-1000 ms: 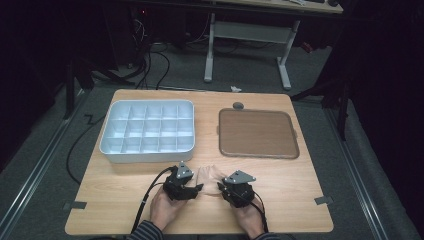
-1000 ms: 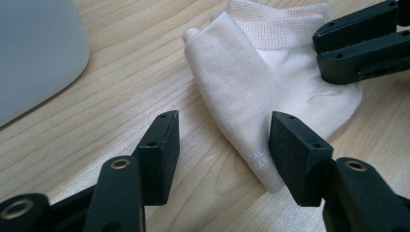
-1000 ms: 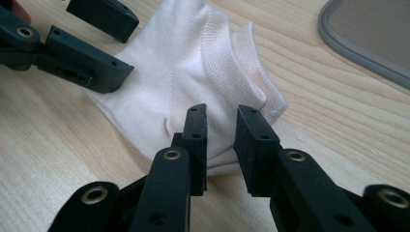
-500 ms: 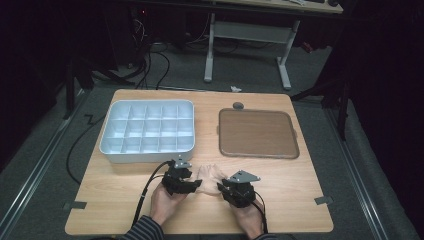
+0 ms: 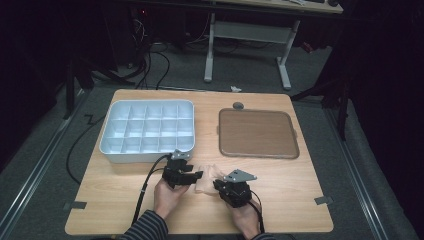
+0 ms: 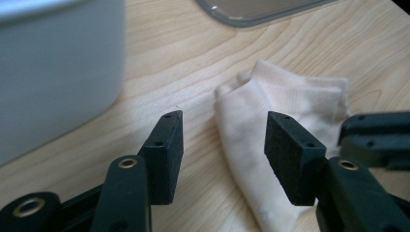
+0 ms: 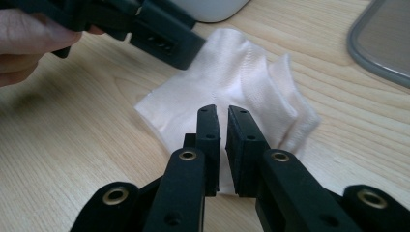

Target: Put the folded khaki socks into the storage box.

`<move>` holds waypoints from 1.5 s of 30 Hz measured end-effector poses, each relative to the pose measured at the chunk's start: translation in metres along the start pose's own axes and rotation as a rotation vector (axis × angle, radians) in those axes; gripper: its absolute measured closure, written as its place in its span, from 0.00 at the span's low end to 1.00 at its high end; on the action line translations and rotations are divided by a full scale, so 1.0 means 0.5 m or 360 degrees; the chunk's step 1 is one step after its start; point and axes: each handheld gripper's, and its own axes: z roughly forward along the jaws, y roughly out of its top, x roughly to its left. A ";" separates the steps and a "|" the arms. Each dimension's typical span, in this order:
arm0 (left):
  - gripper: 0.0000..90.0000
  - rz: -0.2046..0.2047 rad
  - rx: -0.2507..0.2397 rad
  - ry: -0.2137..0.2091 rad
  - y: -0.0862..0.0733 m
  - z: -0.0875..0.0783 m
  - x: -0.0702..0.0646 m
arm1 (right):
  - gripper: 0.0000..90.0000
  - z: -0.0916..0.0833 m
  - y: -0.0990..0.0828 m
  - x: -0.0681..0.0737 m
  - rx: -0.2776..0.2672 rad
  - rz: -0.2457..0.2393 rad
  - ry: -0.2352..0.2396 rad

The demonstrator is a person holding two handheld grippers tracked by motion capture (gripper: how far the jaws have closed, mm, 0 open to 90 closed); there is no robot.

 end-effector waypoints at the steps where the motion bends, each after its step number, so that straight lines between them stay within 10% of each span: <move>1: 0.55 0.0004 0.0004 -0.0004 0.004 0.002 0.000 | 0.93 0.002 0.001 0.002 0.0004 -0.0002 0.0003; 23: 0.91 0.0059 0.0151 -0.0112 0.002 0.032 0.009 | 0.93 0.022 -0.017 0.017 0.0054 -0.0018 -0.0006; 45: 0.94 -0.0008 0.0093 -0.0203 -0.006 0.004 0.010 | 0.91 0.017 -0.016 0.022 0.0055 -0.0005 0.0017</move>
